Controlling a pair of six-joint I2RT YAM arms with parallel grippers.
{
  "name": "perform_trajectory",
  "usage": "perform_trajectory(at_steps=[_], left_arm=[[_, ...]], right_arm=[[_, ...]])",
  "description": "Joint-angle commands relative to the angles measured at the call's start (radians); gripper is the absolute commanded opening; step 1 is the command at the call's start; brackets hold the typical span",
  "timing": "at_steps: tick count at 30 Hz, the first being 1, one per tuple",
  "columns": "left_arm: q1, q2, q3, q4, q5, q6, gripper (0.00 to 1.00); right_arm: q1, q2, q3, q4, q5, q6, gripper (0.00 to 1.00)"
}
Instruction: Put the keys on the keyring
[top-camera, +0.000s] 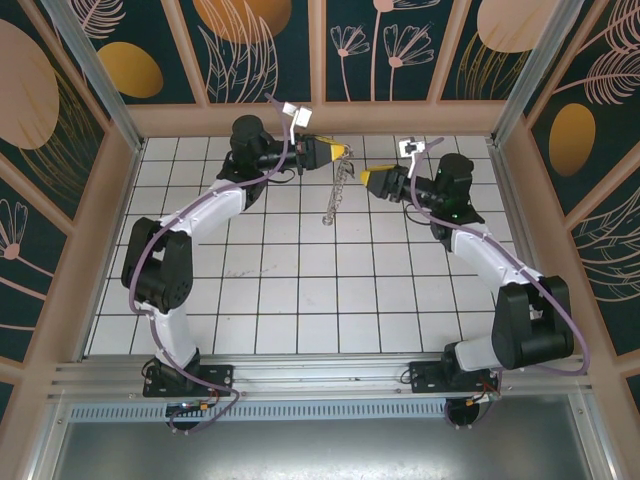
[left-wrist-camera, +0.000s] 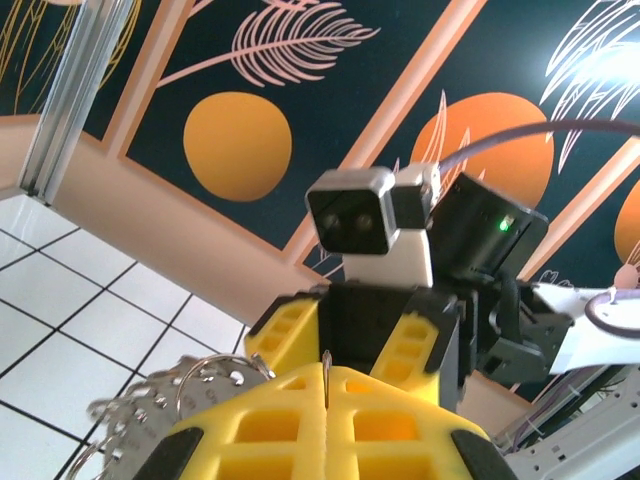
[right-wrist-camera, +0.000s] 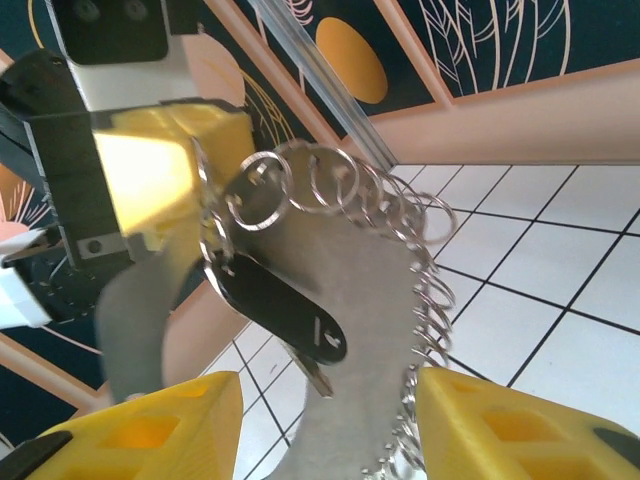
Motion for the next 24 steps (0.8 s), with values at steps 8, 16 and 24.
perform_trajectory(at_steps=[8, 16, 24], left_arm=[[-0.019, -0.055, -0.018, 0.074, -0.045, -0.035, 0.0], [-0.022, -0.058, -0.017, 0.073, -0.044, -0.036, 0.0], [-0.024, -0.065, -0.026, 0.084, -0.072, -0.047, 0.0]], right_arm=[[0.083, 0.001, 0.05, 0.063, 0.071, -0.048, 0.49], [0.094, 0.049, 0.097, 0.055, 0.069, -0.05, 0.47], [0.11, 0.051, 0.106, 0.03, 0.059, -0.054, 0.11]])
